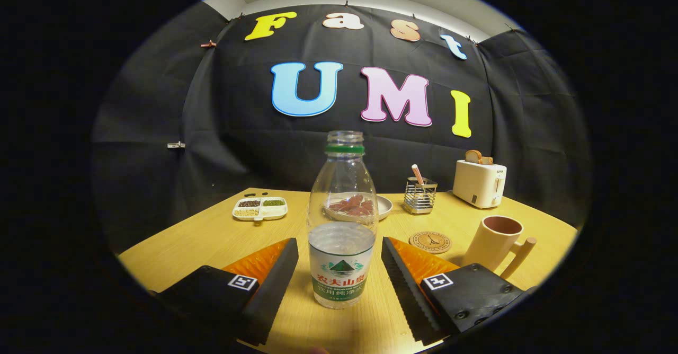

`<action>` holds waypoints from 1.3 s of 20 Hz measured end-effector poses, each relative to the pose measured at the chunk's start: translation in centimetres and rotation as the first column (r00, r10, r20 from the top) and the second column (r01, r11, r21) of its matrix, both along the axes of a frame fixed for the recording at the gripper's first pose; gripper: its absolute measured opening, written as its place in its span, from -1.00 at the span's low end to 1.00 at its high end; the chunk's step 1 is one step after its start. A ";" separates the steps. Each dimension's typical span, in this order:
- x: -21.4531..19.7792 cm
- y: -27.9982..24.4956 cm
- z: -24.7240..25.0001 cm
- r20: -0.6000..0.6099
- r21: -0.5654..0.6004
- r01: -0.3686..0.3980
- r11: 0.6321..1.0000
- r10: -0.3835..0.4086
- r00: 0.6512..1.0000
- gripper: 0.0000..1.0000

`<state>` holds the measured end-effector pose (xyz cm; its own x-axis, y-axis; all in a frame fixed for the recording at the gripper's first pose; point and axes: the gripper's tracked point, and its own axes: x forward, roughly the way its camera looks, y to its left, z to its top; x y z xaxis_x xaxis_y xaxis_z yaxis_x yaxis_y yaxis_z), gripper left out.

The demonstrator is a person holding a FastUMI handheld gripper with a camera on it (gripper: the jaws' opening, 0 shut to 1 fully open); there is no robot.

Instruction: Take the bottle from table, then pour the juice into the cup, finally place the bottle on the coaster

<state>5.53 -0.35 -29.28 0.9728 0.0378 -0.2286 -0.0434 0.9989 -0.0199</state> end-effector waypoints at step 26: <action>3.4 -7.1 6.7 -0.183 0.651 0.297 0.698 -0.236 0.954 0.42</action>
<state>8.90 -7.47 -22.58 0.9455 -0.0485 -0.3220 0.2562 0.7212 0.6436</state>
